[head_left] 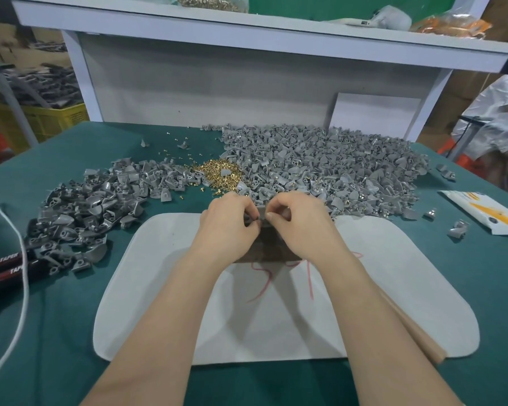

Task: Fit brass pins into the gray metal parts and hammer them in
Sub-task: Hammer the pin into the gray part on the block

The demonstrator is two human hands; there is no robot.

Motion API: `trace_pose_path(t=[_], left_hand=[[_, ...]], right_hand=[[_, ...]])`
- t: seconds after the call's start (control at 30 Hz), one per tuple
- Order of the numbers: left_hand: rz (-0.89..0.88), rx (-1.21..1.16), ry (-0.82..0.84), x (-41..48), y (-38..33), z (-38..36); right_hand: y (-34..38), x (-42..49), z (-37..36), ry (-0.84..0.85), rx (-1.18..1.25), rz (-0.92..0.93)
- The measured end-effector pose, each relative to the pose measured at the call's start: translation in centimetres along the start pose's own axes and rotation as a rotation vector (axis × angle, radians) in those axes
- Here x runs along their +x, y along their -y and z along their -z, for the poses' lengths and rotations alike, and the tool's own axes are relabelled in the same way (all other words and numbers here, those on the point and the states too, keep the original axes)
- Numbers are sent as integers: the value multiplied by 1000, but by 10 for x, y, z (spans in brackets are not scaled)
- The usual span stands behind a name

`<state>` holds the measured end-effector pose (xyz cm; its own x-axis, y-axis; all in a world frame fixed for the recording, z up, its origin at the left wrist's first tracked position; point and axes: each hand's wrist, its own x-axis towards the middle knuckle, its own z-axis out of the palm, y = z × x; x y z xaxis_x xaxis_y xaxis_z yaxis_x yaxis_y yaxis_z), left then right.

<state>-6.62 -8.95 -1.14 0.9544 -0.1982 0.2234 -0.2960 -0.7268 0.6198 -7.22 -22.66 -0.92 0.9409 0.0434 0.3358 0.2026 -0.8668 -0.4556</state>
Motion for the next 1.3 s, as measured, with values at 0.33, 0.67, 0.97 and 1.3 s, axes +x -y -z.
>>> trace_pose_path(t=[0.33,0.67,0.97,1.3], left_hand=[[1,-9,-10,0,0,0],[-10,-3,-21,0,1,-1],[-13,6,-21,1,1,0],[-58,77,-22,1,-1,-1]], right_hand=[[-5,1,1,-6,70,-19],[-6,3,-3,26,144,-66],[5,1,-5,-25,-150,84],[22,0,-4,-1,-394,166]])
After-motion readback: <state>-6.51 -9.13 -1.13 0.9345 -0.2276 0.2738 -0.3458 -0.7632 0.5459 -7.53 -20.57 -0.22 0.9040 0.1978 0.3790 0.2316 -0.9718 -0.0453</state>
